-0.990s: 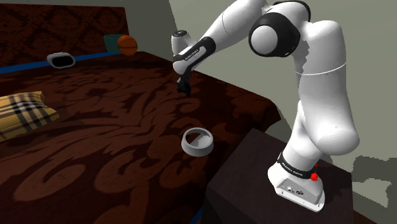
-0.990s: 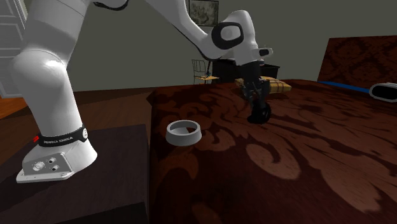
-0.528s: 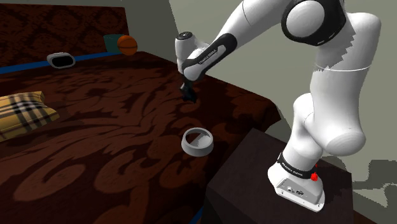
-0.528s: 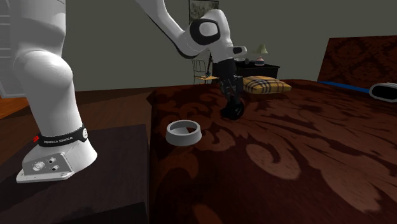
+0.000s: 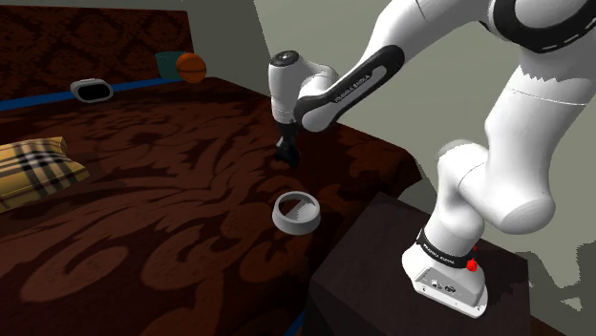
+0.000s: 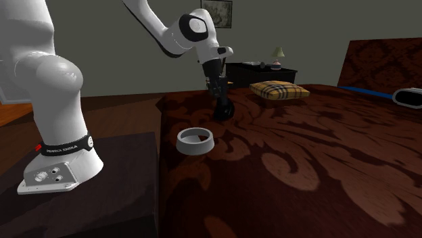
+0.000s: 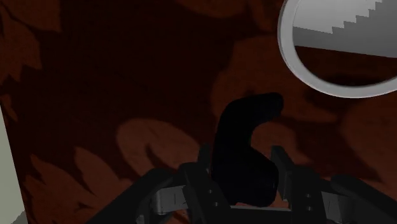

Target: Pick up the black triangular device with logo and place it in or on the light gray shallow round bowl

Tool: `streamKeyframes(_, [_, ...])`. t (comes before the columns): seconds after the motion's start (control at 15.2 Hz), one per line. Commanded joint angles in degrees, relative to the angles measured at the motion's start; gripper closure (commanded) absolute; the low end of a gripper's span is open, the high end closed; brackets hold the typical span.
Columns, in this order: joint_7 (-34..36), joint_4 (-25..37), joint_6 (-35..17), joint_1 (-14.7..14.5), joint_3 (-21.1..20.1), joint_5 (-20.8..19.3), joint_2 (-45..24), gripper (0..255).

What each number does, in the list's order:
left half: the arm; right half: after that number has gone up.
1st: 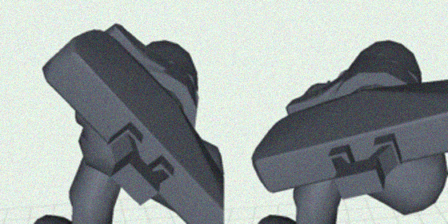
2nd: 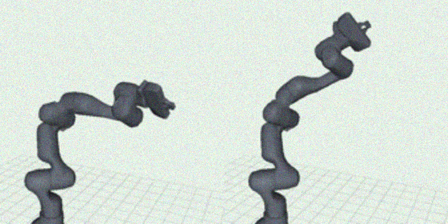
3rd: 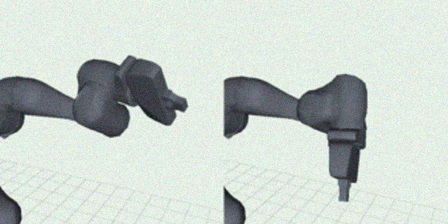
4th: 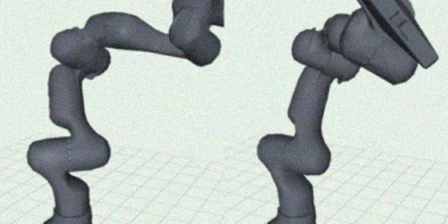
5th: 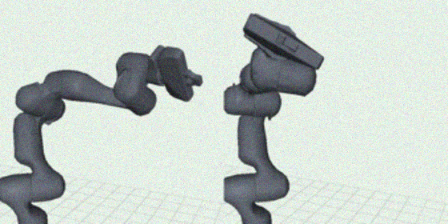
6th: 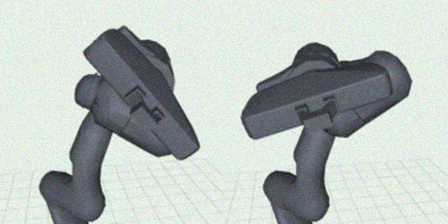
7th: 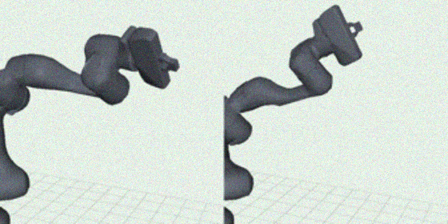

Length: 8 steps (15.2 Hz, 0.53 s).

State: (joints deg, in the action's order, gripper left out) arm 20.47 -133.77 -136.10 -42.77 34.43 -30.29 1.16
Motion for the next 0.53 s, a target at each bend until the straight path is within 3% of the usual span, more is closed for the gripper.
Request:
streamKeyframes(0.0, [3.86, -3.20, 1.76, -0.94, -1.15, -2.88, 4.09, 255])
streamKeyframes(0.46, [14.94, -11.96, 8.56, -3.67, -8.19, -6.35, 15.30, 255])
